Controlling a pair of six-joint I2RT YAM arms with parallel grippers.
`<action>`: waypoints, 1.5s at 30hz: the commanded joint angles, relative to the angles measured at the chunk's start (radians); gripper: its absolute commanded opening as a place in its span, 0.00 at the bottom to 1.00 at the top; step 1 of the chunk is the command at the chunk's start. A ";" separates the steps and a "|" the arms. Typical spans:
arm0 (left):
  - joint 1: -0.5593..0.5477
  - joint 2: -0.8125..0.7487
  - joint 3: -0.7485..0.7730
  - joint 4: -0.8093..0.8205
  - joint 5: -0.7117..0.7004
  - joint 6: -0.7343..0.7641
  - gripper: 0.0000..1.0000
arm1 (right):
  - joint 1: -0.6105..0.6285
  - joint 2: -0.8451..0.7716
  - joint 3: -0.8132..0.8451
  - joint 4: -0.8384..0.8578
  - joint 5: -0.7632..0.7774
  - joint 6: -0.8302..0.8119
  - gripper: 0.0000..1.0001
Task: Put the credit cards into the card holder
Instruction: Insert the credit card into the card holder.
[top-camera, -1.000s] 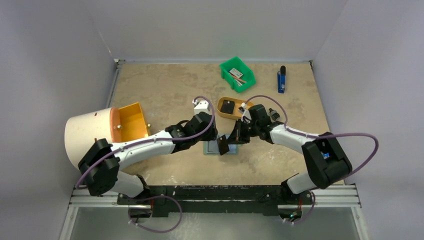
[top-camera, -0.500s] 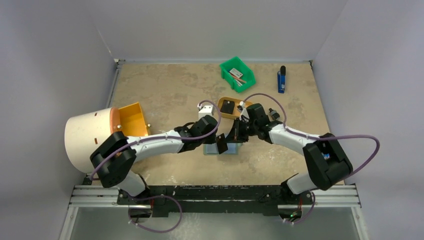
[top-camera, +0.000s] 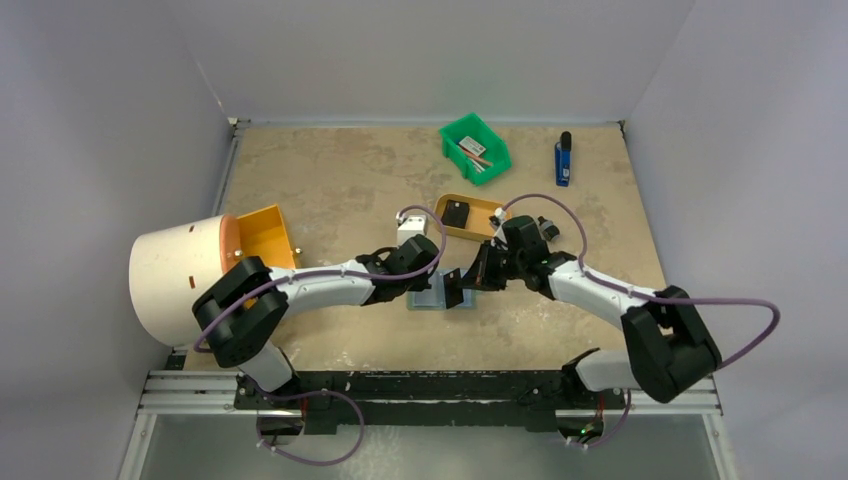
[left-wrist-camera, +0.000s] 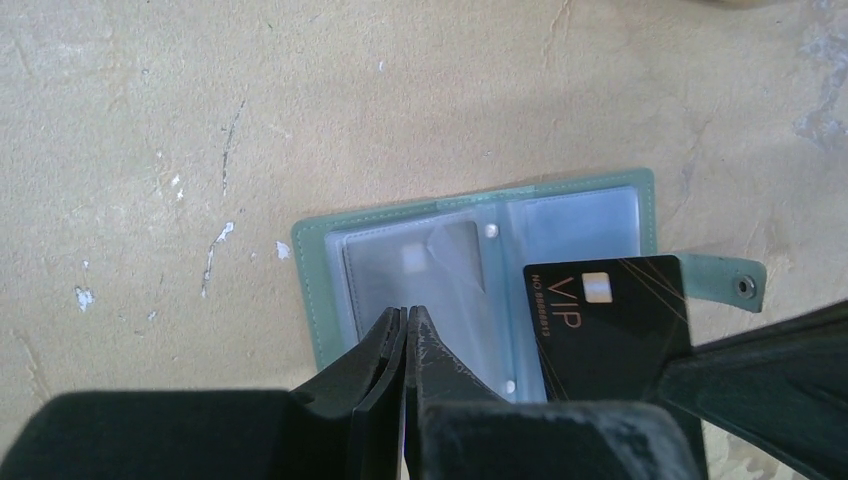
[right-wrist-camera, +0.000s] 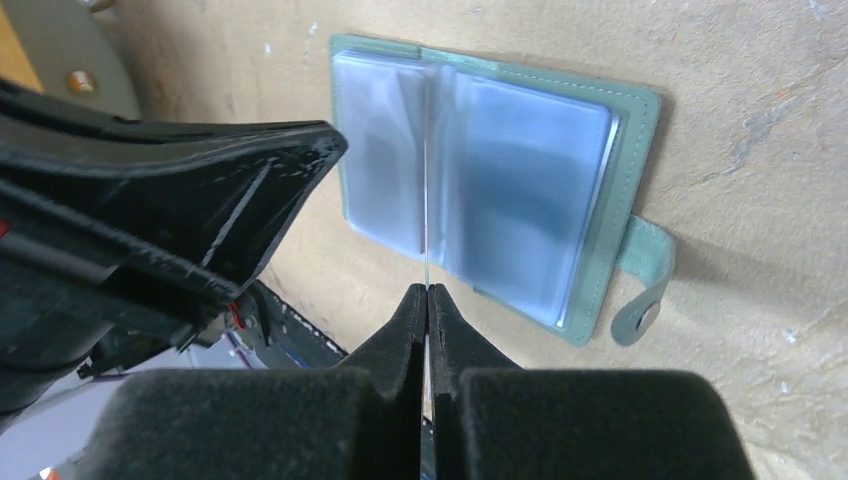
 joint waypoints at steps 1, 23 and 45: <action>0.002 0.007 -0.007 0.006 -0.041 -0.015 0.00 | -0.003 0.073 -0.005 0.123 -0.043 0.041 0.00; 0.002 -0.018 -0.015 -0.045 -0.103 -0.042 0.00 | -0.004 0.073 -0.041 0.143 -0.043 0.029 0.00; 0.002 -0.075 -0.063 -0.079 -0.165 -0.072 0.00 | -0.003 0.120 -0.035 0.202 -0.072 0.005 0.00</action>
